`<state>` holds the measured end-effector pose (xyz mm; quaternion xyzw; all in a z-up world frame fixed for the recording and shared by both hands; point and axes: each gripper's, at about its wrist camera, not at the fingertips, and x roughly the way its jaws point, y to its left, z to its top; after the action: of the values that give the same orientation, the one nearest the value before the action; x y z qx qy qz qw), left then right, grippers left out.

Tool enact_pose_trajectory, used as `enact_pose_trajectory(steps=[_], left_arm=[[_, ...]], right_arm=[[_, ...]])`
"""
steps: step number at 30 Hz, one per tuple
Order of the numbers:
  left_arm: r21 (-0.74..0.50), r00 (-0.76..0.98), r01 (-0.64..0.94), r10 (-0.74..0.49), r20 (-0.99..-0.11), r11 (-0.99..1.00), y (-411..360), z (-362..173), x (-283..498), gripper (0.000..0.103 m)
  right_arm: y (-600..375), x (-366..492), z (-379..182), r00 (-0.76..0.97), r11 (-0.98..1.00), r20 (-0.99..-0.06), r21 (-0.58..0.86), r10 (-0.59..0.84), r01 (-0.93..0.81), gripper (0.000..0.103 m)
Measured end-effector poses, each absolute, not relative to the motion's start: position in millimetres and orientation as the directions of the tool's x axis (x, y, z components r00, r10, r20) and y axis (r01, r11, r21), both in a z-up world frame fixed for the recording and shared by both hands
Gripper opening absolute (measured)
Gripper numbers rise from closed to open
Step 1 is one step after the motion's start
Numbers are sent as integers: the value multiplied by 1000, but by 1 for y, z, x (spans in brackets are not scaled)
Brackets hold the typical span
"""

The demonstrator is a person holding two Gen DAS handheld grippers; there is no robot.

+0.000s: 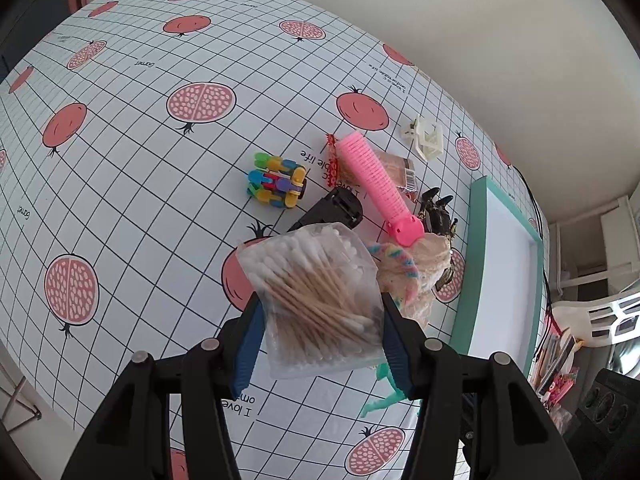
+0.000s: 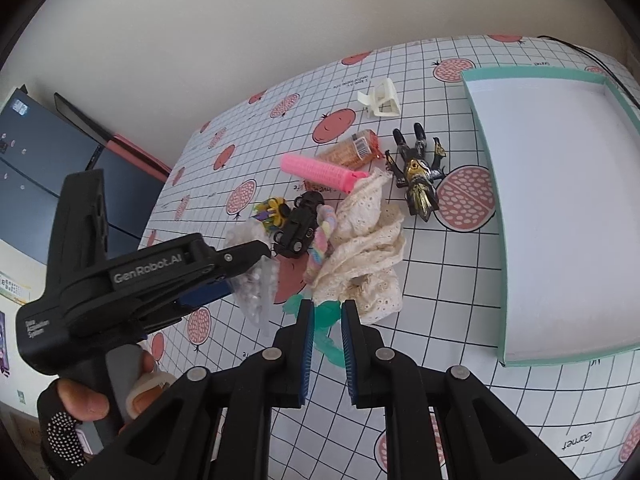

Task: Organize objects
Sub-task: 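Carry the swab bag with the left gripper while the right carries the green figure into the tray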

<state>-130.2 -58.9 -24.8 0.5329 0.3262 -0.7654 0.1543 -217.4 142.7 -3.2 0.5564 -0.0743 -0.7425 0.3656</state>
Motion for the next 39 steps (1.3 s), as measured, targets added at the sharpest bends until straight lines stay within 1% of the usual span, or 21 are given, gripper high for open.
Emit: enact_pose_trajectory(steps=[1, 5, 10, 18, 24, 31, 39], left_arm=[[-335, -390, 613, 95, -916, -716, -60, -23, -127, 56], [-327, -393, 641, 70, -917, -695, -57, -24, -130, 56], [-320, -397, 641, 55, -916, -697, -53, -19, -132, 56], [-332, -419, 615, 61, -906, -716, -33, -13, -142, 56], [-349, -457, 561, 72, -887, -751, -2, -2, -163, 56], [-347, -475, 490, 89, -875, -799, 36, 4, -184, 56], [-314, -461, 387, 112, -880, -867, 81, -3, -220, 56]], right_arm=[[142, -217, -3, -114, -721, -771, 518, -627, 461, 15], [143, -218, -2, -116, -721, -769, 521, -629, 457, 15], [154, -226, 0, -156, -740, -766, 514, -623, 433, 15], [214, -264, 0, -297, -821, -768, 504, -568, 268, 15], [256, -287, -1, -357, -846, -770, 509, -530, 158, 15], [291, -300, 2, -397, -856, -767, 504, -505, 115, 15], [318, -319, -1, -440, -867, -768, 496, -466, 52, 15]])
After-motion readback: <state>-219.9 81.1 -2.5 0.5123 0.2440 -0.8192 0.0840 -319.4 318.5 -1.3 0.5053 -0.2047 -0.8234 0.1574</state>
